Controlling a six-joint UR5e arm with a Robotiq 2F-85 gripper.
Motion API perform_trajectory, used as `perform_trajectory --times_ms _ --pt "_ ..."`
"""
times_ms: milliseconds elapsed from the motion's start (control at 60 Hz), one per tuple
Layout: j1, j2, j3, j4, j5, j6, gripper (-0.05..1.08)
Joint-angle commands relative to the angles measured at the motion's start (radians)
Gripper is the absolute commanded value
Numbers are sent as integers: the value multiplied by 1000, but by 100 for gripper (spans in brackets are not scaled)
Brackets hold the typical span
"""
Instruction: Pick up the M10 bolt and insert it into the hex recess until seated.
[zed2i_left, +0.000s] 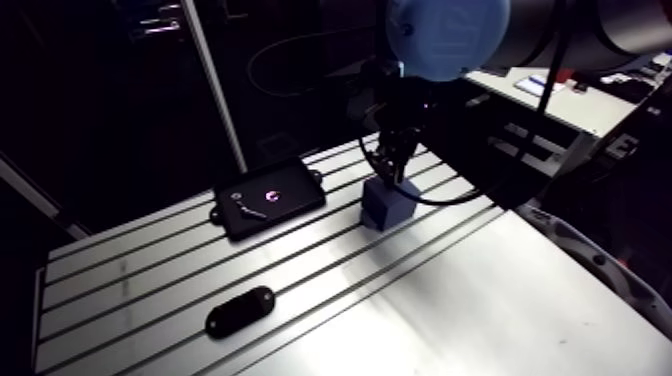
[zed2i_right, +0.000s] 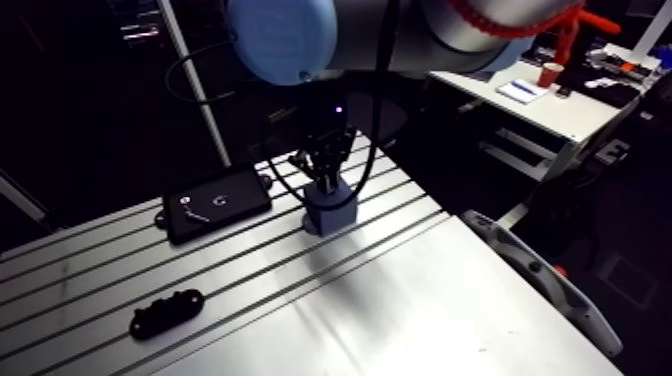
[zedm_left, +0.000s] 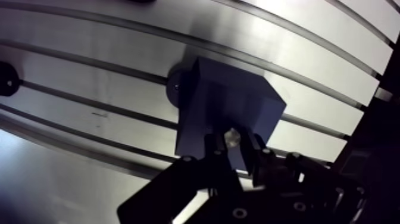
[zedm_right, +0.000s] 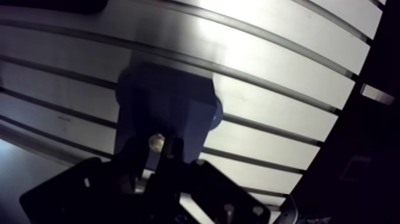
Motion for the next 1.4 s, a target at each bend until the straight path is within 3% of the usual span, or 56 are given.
perform_trajectory --times_ms 17,1000,1400 --pt "0 -1 -1 -5 2 -45 71" --pt "-2 -1 -5 -3 3 -164 68" --pt "0 -16 -25 1 5 -161 60"
